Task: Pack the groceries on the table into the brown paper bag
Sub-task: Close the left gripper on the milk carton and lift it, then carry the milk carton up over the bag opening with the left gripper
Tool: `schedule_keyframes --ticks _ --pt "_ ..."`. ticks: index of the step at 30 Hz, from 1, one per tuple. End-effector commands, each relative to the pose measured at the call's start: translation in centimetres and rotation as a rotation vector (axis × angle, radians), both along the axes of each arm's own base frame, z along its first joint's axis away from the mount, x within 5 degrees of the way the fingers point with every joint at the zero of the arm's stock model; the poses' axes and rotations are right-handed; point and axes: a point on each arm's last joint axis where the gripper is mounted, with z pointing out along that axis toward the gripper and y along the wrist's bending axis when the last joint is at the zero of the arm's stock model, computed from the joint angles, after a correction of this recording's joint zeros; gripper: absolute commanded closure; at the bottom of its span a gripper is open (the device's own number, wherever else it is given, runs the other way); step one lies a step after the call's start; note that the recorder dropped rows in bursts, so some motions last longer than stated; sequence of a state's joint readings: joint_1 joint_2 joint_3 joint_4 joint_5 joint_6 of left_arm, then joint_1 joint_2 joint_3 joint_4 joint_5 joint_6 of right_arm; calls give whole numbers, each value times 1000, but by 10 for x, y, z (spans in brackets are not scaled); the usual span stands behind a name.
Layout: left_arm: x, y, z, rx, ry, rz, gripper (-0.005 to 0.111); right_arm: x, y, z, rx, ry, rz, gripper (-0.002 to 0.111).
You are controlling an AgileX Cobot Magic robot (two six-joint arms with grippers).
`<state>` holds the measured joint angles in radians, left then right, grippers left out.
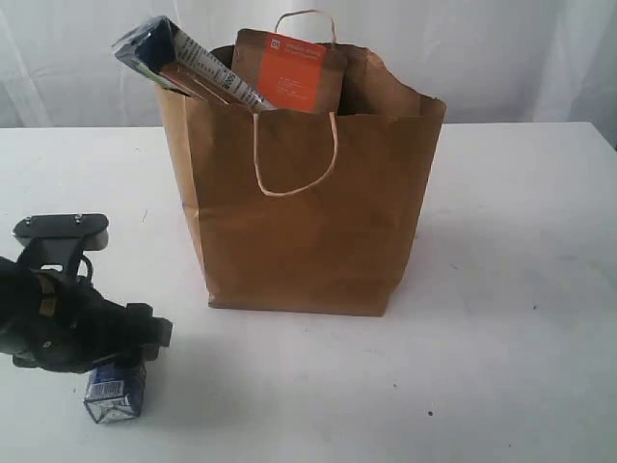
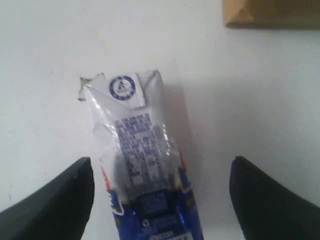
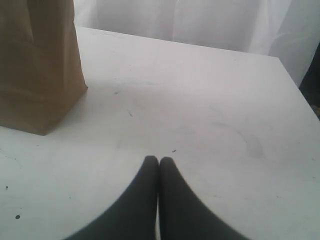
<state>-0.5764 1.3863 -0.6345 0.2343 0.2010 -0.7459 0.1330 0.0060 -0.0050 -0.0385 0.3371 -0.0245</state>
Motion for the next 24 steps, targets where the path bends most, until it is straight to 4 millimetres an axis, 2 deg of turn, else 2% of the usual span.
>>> schedule_keyframes --ticks 1,8,10,12,15,16,18,19,21,24 --pt "11 5 -12 32 40 39 30 0 0 -1 4 -3 -5 108" --pt "15 3 -31 71 101 36 31 0 0 -1 30 0 -12 108" --pt "15 3 -34 83 106 29 36 0 0 -1 30 0 -12 108" --pt "15 3 -35 94 110 22 45 0 0 -1 30 0 -12 108" --pt "15 4 -35 102 111 19 72 0 0 -1 30 0 -12 108" --pt "15 4 -34 101 107 17 85 0 0 -1 30 0 -12 108" --pt "15 5 -29 119 76 -11 103 0 0 -1 30 0 -12 108" --pt "15 6 -24 123 54 -25 106 0 0 -1 30 0 -12 108" --pt "15 7 -11 106 -1 -34 106 0 0 -1 30 0 -12 108" --pt "14 8 23 53 -113 -36 106 0 0 -1 30 0 -12 108"
